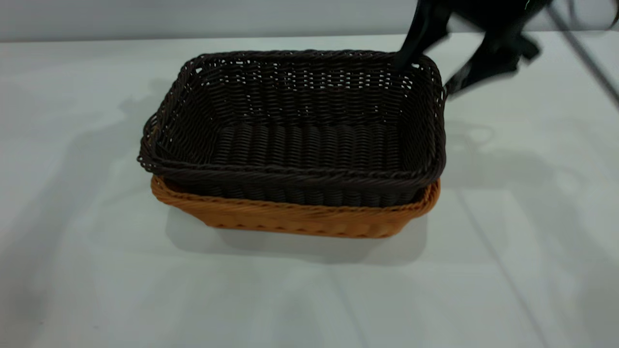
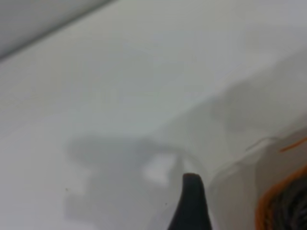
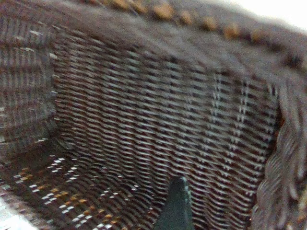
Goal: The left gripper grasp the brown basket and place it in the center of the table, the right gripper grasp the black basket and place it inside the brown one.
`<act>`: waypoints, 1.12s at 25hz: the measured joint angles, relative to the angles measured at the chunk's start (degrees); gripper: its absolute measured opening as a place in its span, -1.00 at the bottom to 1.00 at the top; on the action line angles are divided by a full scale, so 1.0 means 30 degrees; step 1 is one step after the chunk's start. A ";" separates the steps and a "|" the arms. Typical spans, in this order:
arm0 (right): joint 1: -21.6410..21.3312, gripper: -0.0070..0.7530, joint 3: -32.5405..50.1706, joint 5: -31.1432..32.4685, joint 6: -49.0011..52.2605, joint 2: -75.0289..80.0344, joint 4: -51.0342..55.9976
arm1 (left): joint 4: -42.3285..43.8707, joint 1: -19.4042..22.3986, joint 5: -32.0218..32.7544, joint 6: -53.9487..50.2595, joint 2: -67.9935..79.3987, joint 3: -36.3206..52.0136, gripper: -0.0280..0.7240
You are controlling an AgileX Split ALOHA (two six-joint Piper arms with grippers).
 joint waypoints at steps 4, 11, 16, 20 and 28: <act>-0.0899 0.58 -0.1824 0.2280 -0.0106 -0.2079 -0.1048 | 0.0179 0.0169 0.0920 0.0000 -0.2380 0.0000 0.54; -0.1449 0.53 -0.2686 0.6159 -0.0143 -0.7512 -0.2915 | 0.0871 0.0327 0.2869 -0.1299 -0.6873 0.0000 0.54; -0.1449 0.53 -0.2663 0.7898 -0.0029 -1.1056 -0.3377 | 0.1017 0.0327 0.5904 -0.2774 -0.9867 0.0000 0.54; -0.1449 0.53 -0.1346 0.7984 0.0230 -1.3805 -0.3514 | 0.1104 0.0327 0.8682 -0.3931 -1.1682 0.0130 0.54; -0.1449 0.53 0.5093 0.8147 0.0230 -2.0184 -0.3533 | 0.1206 0.0327 0.9639 -0.5950 -1.6543 0.5414 0.54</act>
